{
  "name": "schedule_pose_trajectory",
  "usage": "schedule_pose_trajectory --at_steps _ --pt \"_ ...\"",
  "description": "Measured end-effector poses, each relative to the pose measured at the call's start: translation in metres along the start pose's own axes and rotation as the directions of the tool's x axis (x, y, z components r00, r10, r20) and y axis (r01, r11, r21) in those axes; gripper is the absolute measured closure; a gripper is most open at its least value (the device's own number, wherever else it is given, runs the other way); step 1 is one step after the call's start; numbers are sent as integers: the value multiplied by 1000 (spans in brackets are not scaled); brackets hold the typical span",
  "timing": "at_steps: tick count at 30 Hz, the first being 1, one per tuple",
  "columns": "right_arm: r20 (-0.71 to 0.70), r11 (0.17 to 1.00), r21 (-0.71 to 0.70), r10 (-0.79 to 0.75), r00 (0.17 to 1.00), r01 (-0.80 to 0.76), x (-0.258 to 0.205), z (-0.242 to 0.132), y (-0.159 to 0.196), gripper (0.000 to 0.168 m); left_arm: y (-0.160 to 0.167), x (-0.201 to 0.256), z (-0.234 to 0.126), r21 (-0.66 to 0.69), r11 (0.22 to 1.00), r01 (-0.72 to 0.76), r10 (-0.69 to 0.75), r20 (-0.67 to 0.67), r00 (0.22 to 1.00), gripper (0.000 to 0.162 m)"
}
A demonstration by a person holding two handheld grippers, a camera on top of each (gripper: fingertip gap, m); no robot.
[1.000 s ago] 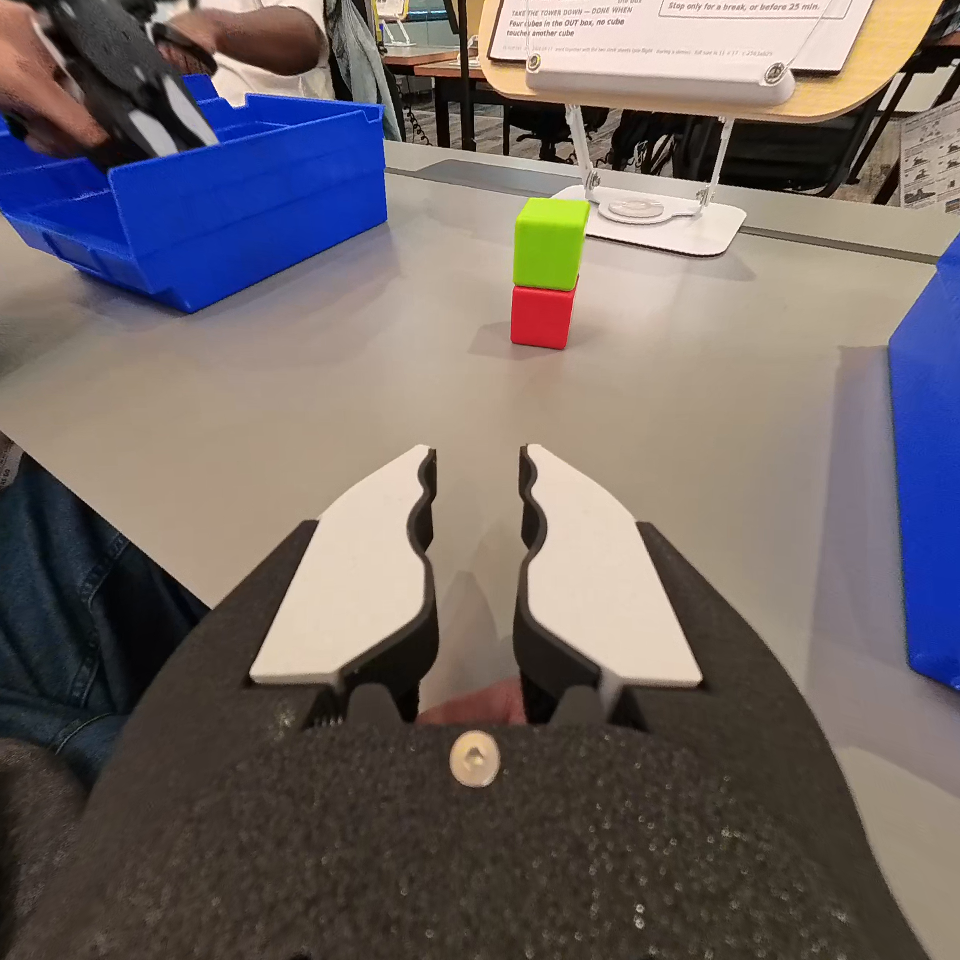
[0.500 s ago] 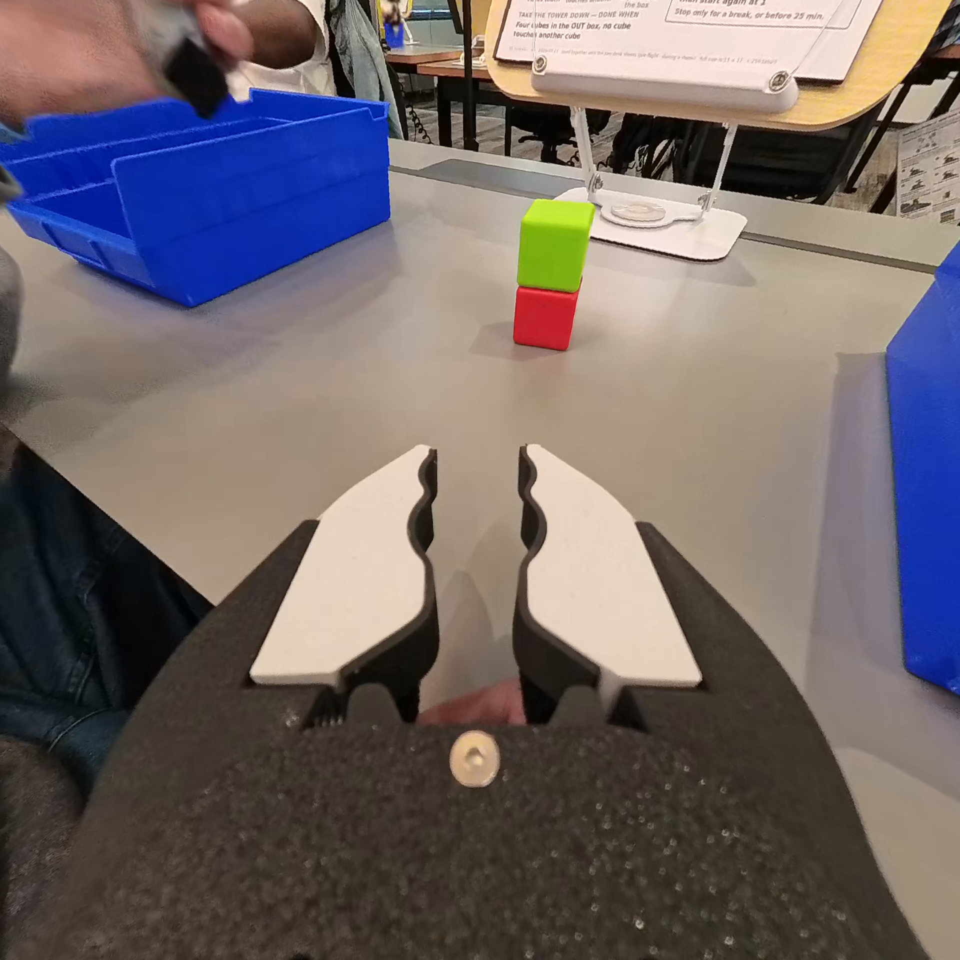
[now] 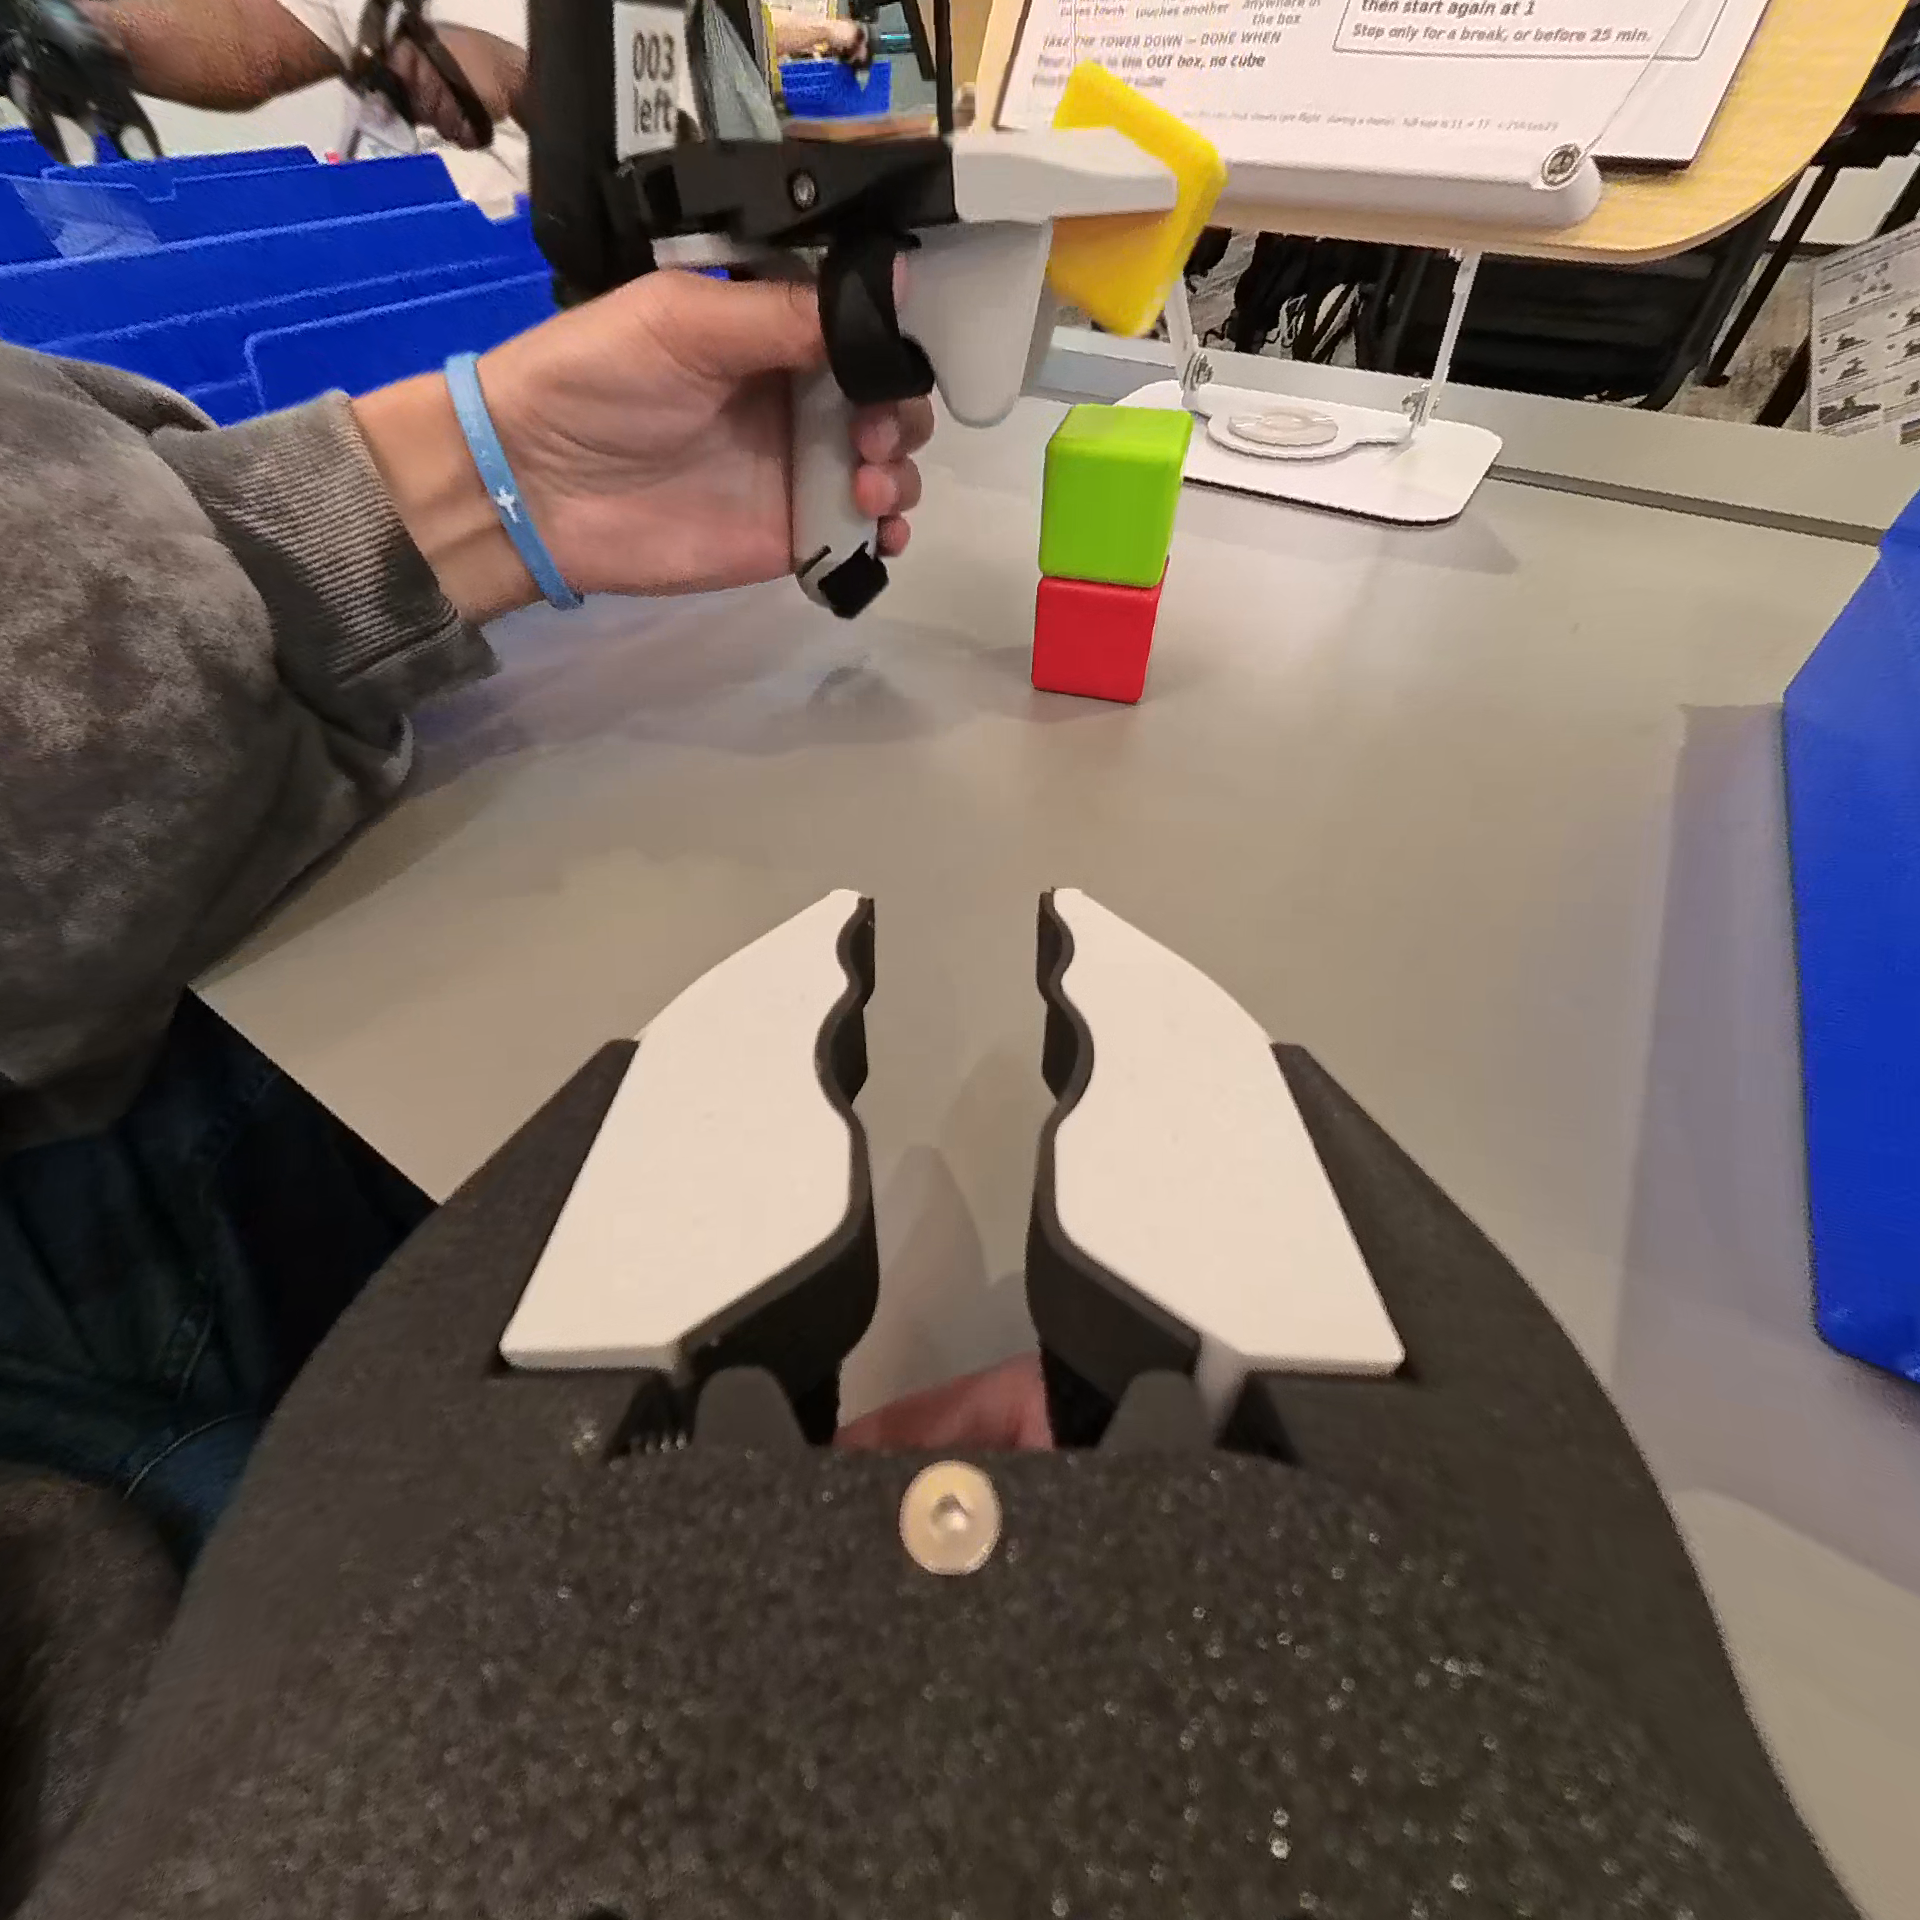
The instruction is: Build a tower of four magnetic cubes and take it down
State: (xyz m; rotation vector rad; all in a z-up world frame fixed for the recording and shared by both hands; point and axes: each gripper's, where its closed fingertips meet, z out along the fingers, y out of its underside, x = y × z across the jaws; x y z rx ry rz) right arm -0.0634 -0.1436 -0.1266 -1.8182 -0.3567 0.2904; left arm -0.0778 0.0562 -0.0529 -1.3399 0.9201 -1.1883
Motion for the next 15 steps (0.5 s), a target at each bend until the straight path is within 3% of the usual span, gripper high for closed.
schedule_pose_trajectory --at_steps 4,15 --pt "2 1000 -1 -3 1000 3 -1 0 0 139 9 9 8 -19 1000 8 -9 -48 999 112" --pt "2 1000 -4 -7 1000 7 -1 1 0 139 33 -2 13 -143 988 -51 49 -13 999 113"
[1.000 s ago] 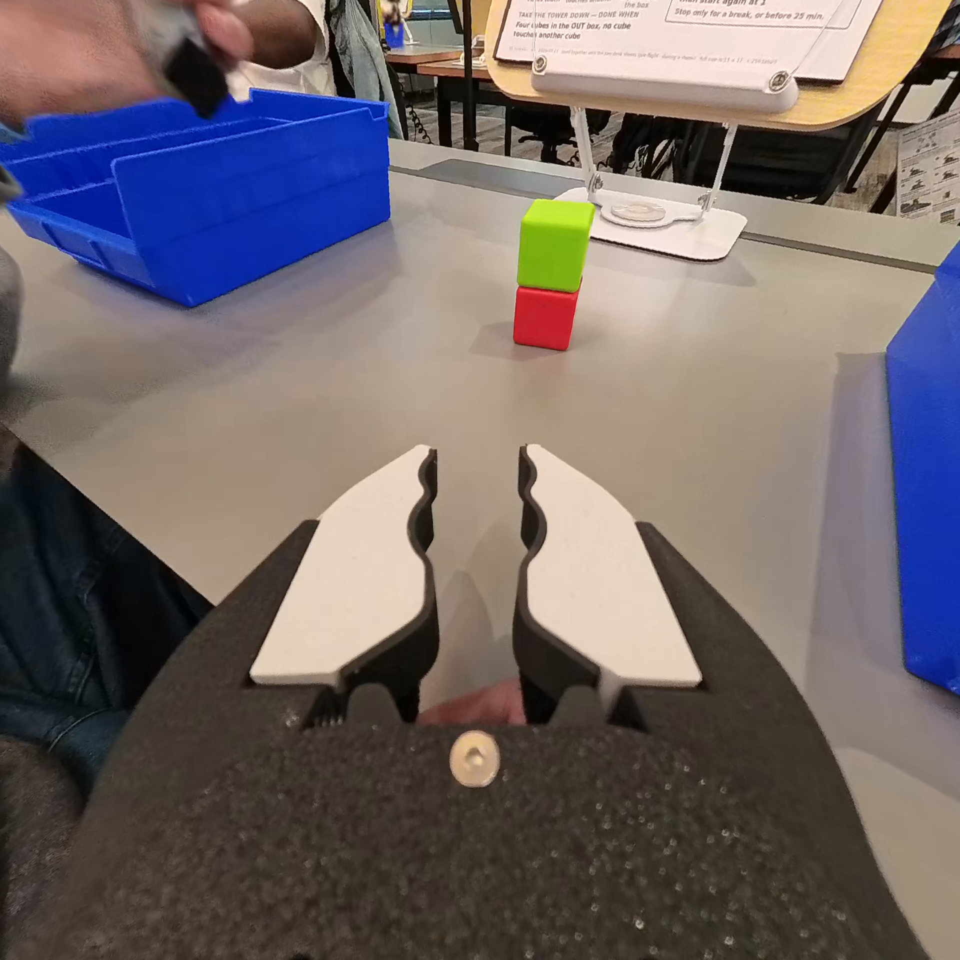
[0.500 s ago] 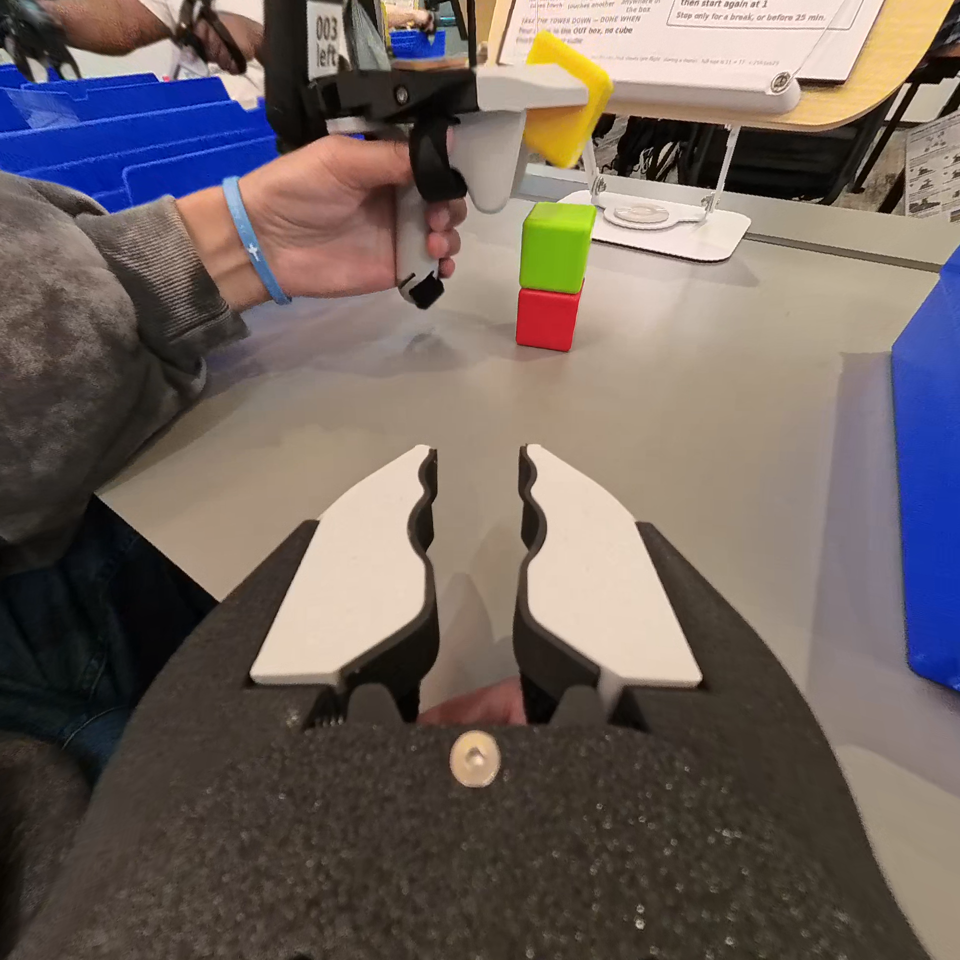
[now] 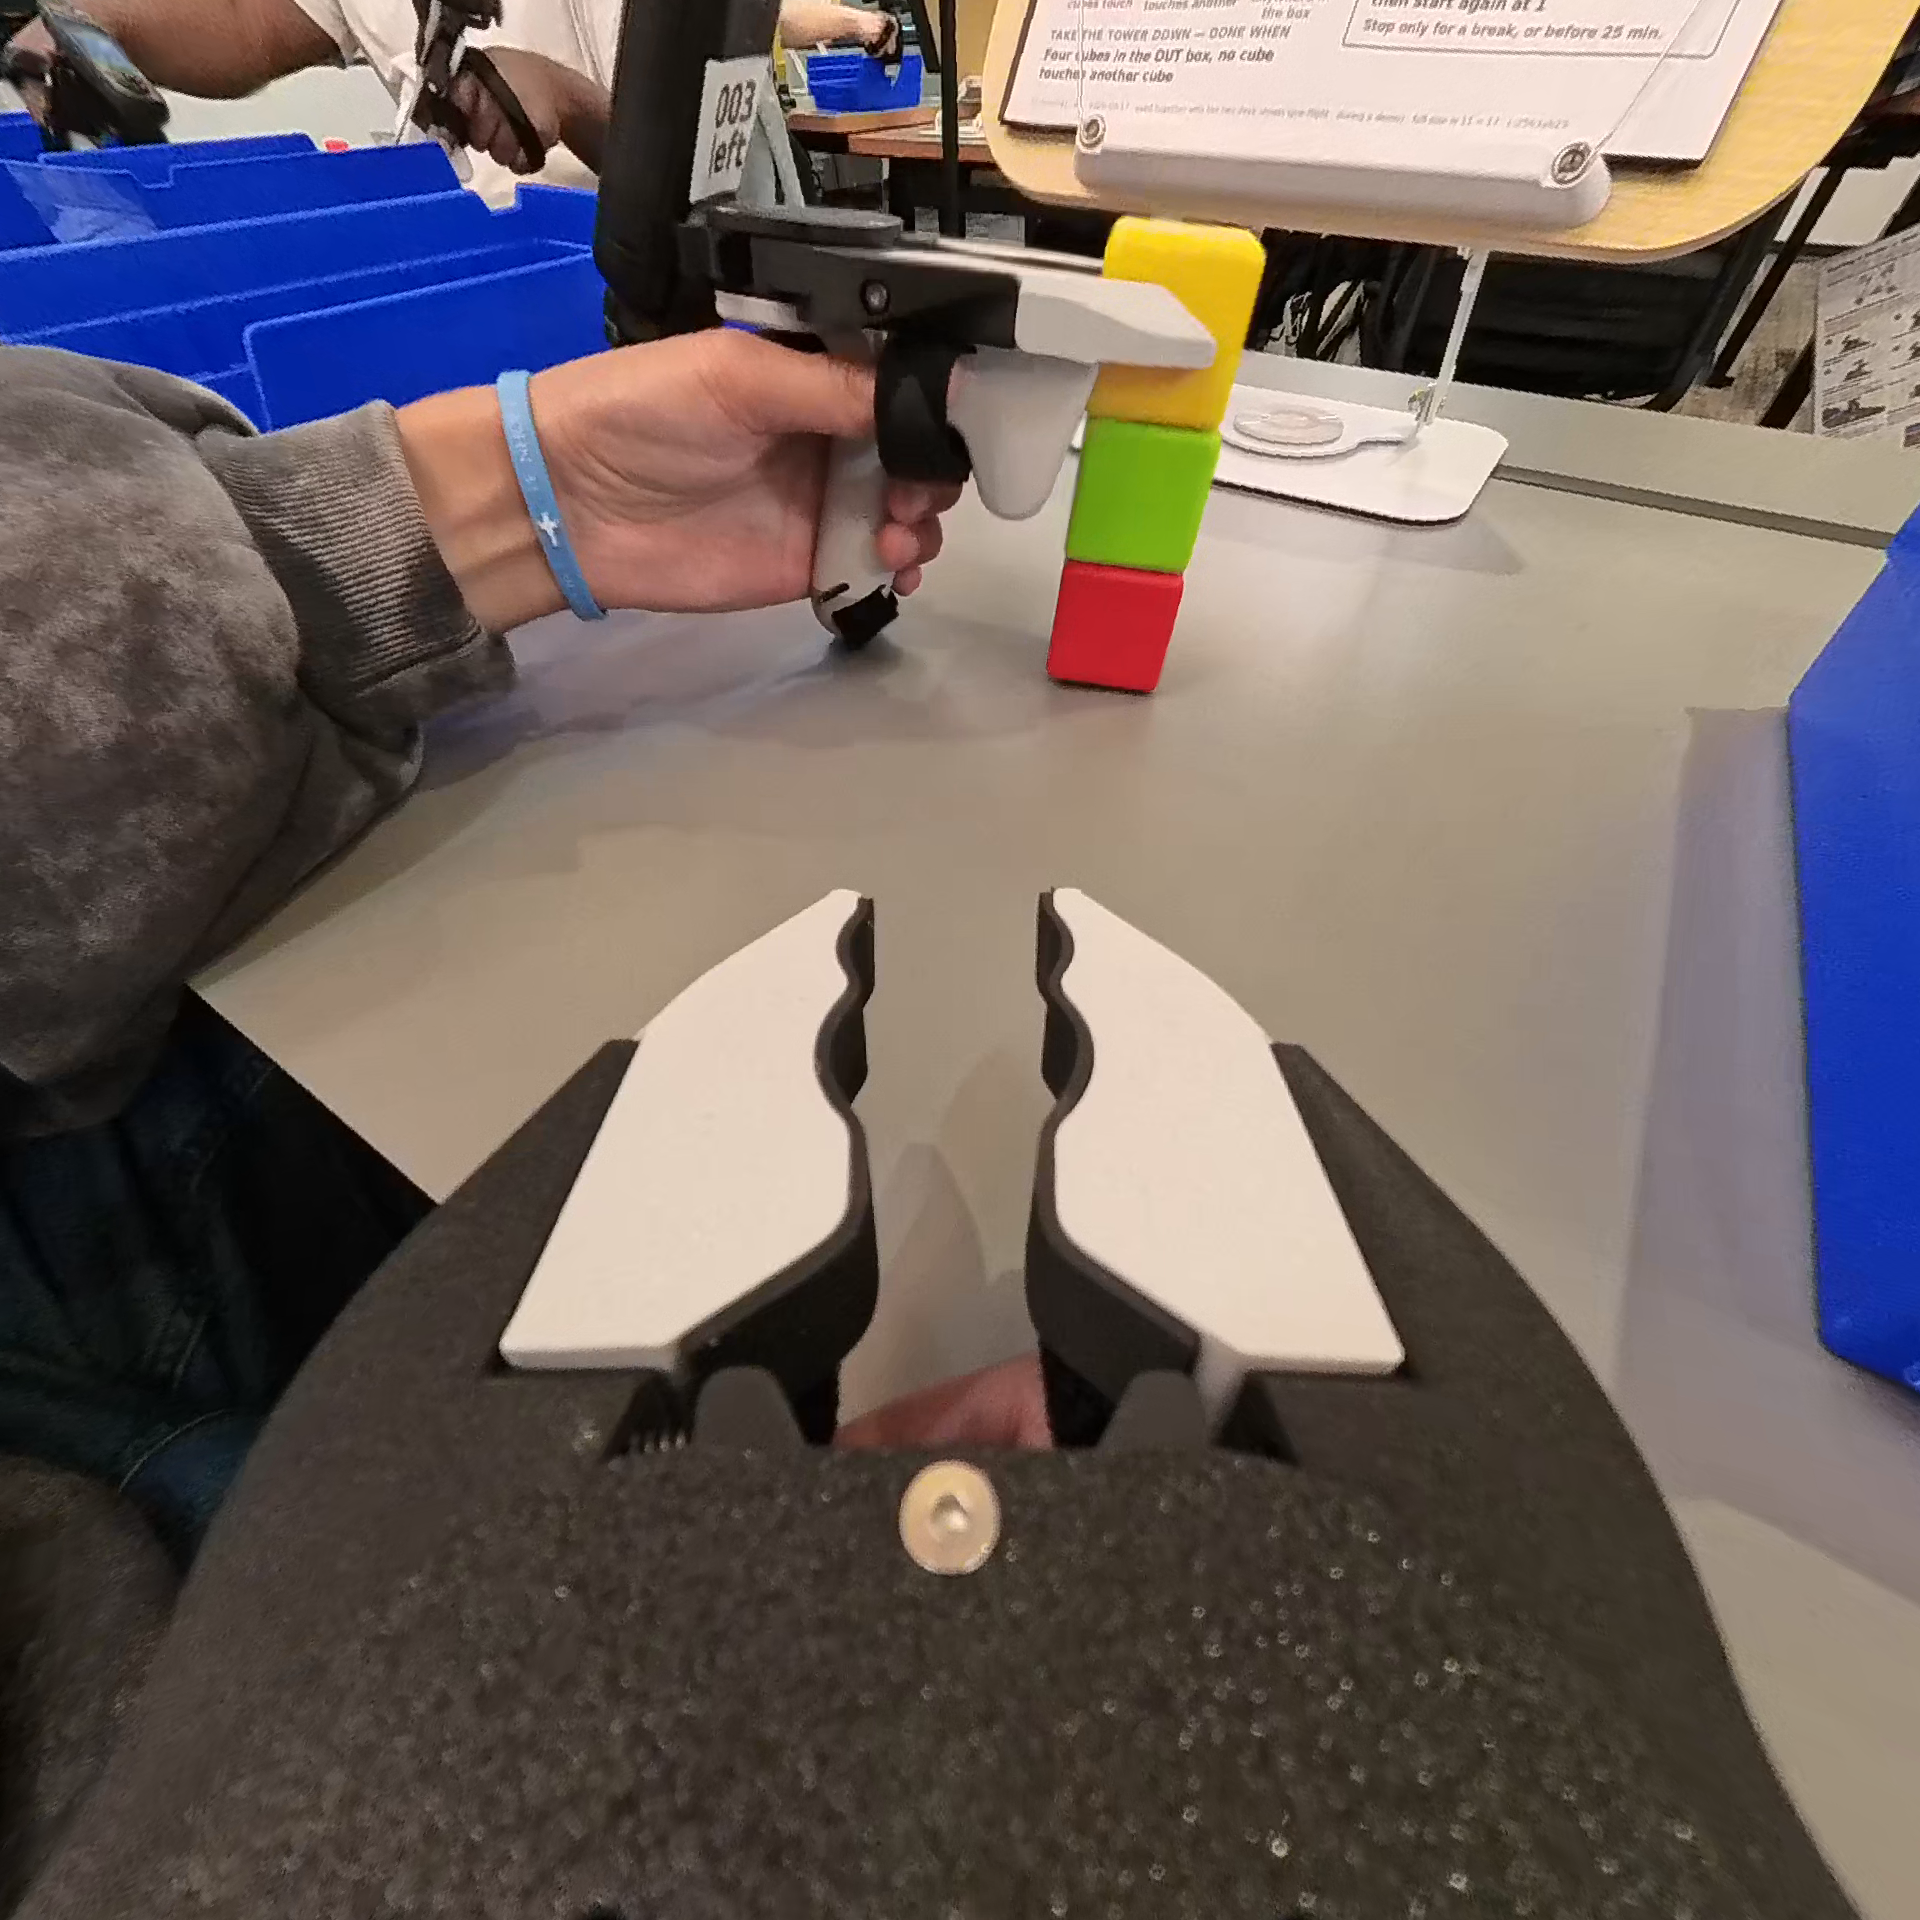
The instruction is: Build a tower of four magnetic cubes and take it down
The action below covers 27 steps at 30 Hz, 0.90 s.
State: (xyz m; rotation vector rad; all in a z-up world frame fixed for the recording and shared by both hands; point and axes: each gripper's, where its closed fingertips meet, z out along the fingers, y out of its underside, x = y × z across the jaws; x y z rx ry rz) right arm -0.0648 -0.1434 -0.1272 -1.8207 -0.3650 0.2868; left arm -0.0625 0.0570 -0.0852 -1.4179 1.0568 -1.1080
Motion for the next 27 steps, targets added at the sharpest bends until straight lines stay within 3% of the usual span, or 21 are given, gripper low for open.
schedule_pose_trajectory --at_steps 4,6,9,13,18,20,23,27 --pt "1 1000 -2 -2 1000 2 -1 0 0 139 3 6 0 -23 1000 -11 10 -13 1000 110" --pt "1 1000 -2 -1 1000 1 0 0 0 139 3 5 -1 -36 999 15 -15 -2 1000 93" --pt "3 1000 -2 2 1000 -2 0 0 0 139 -15 7 -17 -8 1000 21 -21 28 999 80" --pt "2 1000 1 3 1000 -3 0 -1 0 139 -69 15 -66 34 998 -61 56 120 991 75" --pt "4 1000 3 11 1000 -11 0 -1 0 139 -117 24 -167 -59 996 -70 85 331 940 77" --pt "5 1000 1 10 1000 -10 0 -1 0 138 -115 17 -214 -116 992 -53 101 454 885 83" --pt "3 1000 0 4 1000 -4 -1 0 0 138 -83 1 -271 -232 971 55 104 619 778 84" --pt "2 1000 -2 0 1000 0 -1 0 0 138 -37 -30 -312 -397 895 204 170 726 667 81"
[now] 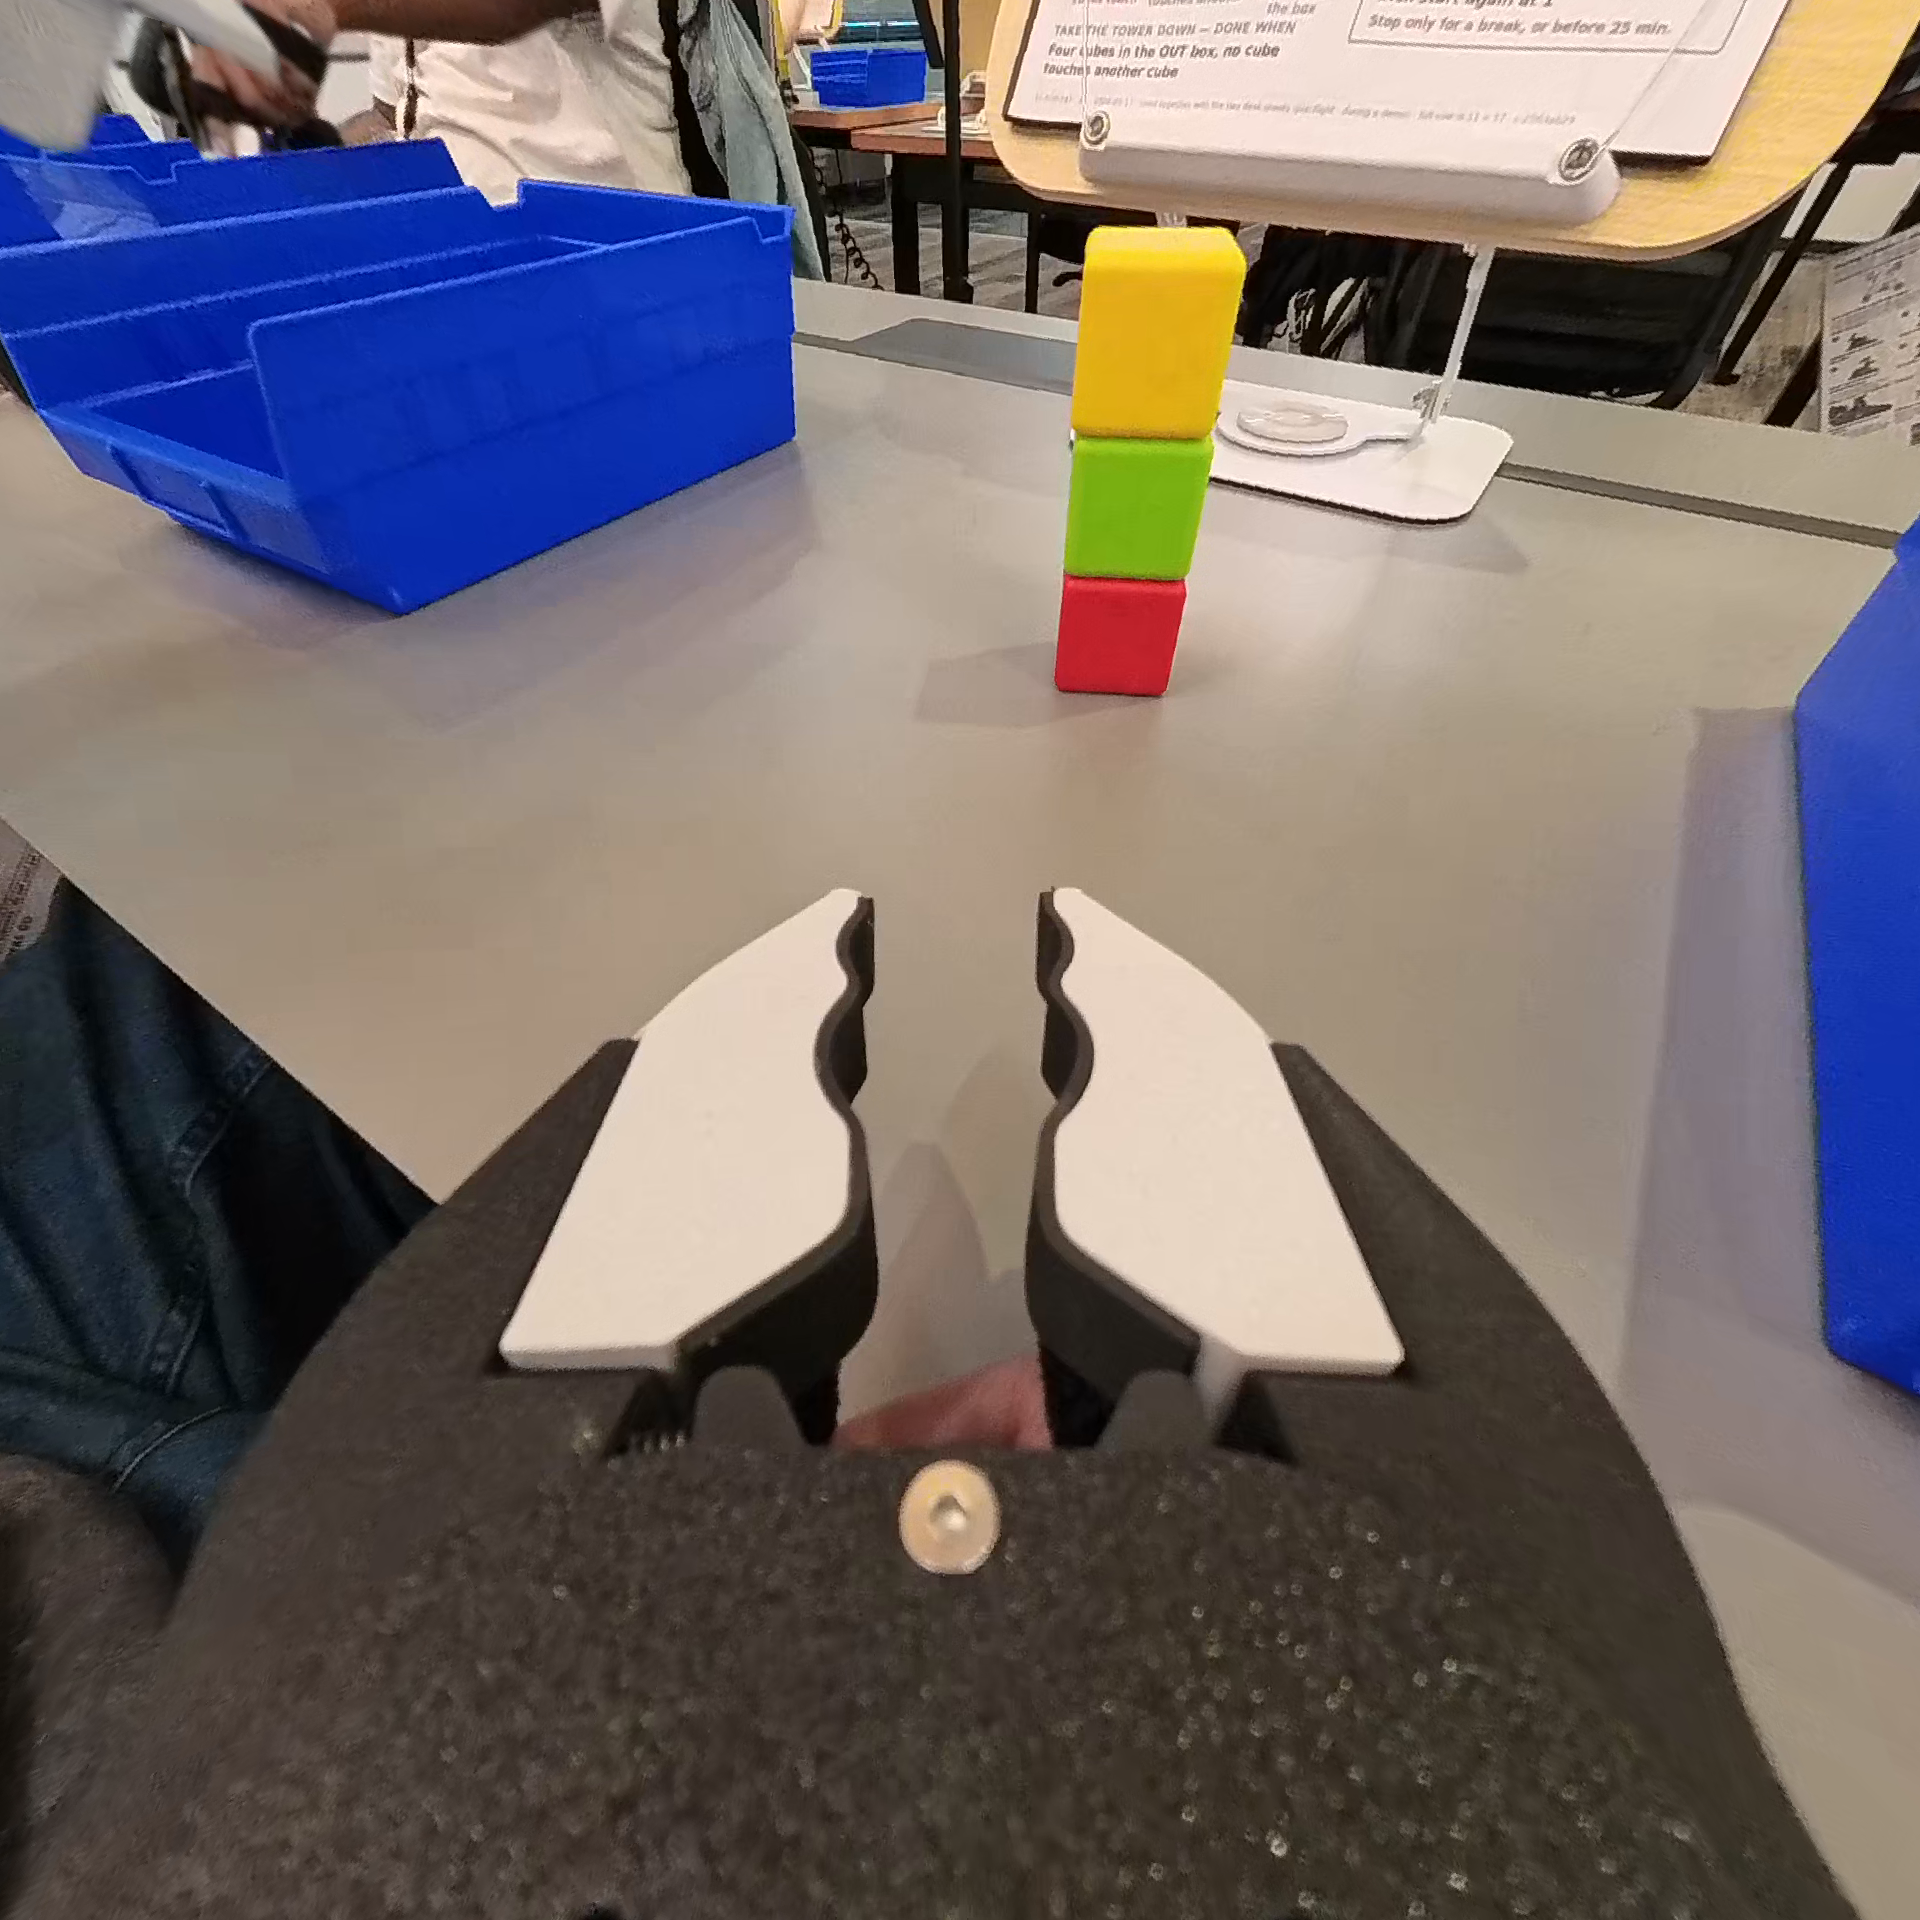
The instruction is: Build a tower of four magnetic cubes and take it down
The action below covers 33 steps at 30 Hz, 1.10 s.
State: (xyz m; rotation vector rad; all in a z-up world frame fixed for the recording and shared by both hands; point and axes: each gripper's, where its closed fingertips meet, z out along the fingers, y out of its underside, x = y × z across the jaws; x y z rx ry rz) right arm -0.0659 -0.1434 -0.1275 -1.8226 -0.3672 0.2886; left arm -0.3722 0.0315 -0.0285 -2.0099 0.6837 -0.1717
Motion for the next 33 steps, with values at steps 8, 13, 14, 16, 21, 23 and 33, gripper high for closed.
schedule_pose_trajectory --at_steps 8,13,14,16,21,23,33 --pt "0 1000 3 5 1000 -5 1 -1 0 139 34 -55 87 -380 901 -210 186 -99 978 82" --pt "3 1000 2 14 1000 -14 2 0 0 138 35 -80 149 -560 815 147 -208 -46 977 87" --pt "3 1000 2 15 1000 -15 2 0 0 139 34 -83 159 -571 789 228 -285 -11 959 85" --pt "3 1000 2 13 1000 -13 1 0 0 139 36 -82 173 -607 717 344 -410 32 911 80" --pt "1 1000 -3 1 1000 -1 0 0 1 139 47 -77 197 -667 641 380 -405 128 905 79" --pt "1 1000 -4 0 1000 0 0 0 1 139 54 -82 202 -677 630 379 -352 187 917 81" --pt "3 1000 -3 5 1000 -5 1 -1 1 139 35 -86 188 -586 759 286 -289 91 953 109"
